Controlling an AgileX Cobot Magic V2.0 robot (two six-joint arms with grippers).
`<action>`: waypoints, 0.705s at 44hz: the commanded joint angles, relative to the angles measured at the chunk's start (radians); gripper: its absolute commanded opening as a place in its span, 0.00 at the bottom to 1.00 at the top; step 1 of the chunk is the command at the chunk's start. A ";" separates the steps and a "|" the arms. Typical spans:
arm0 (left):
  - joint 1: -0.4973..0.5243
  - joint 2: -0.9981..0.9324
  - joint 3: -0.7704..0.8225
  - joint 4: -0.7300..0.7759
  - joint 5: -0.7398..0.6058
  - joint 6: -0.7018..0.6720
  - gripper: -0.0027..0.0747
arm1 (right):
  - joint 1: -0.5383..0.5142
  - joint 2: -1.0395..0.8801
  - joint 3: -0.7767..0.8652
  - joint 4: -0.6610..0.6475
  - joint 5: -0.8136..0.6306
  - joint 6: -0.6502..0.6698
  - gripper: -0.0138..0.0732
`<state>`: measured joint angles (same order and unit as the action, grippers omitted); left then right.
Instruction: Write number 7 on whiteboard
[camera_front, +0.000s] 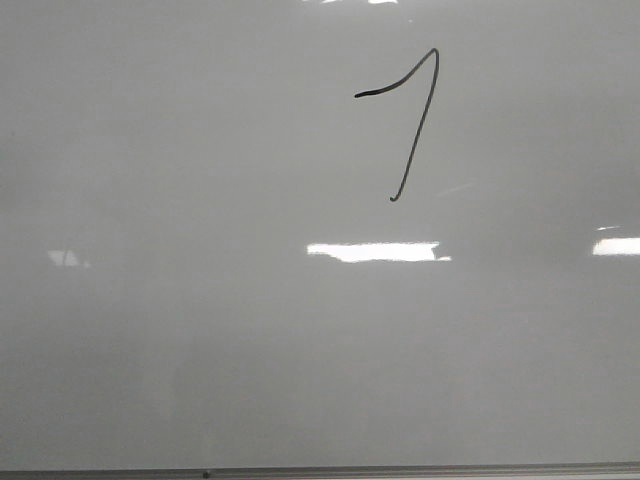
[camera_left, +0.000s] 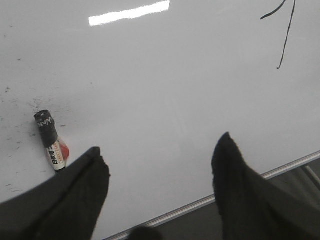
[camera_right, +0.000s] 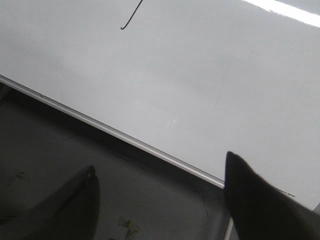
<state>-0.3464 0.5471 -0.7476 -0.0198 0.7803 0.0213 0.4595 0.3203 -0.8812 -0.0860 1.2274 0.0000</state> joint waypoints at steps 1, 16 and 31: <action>-0.007 0.001 -0.026 -0.009 -0.070 0.002 0.41 | -0.005 0.013 -0.028 -0.018 -0.054 0.000 0.62; -0.007 0.001 -0.026 -0.009 -0.078 0.002 0.01 | -0.005 0.013 -0.028 -0.018 -0.057 0.000 0.09; -0.007 0.001 -0.026 -0.012 -0.072 0.002 0.01 | -0.005 0.013 -0.028 -0.018 -0.057 0.000 0.08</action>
<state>-0.3464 0.5471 -0.7476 -0.0238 0.7782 0.0213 0.4595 0.3203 -0.8812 -0.0860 1.2298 0.0000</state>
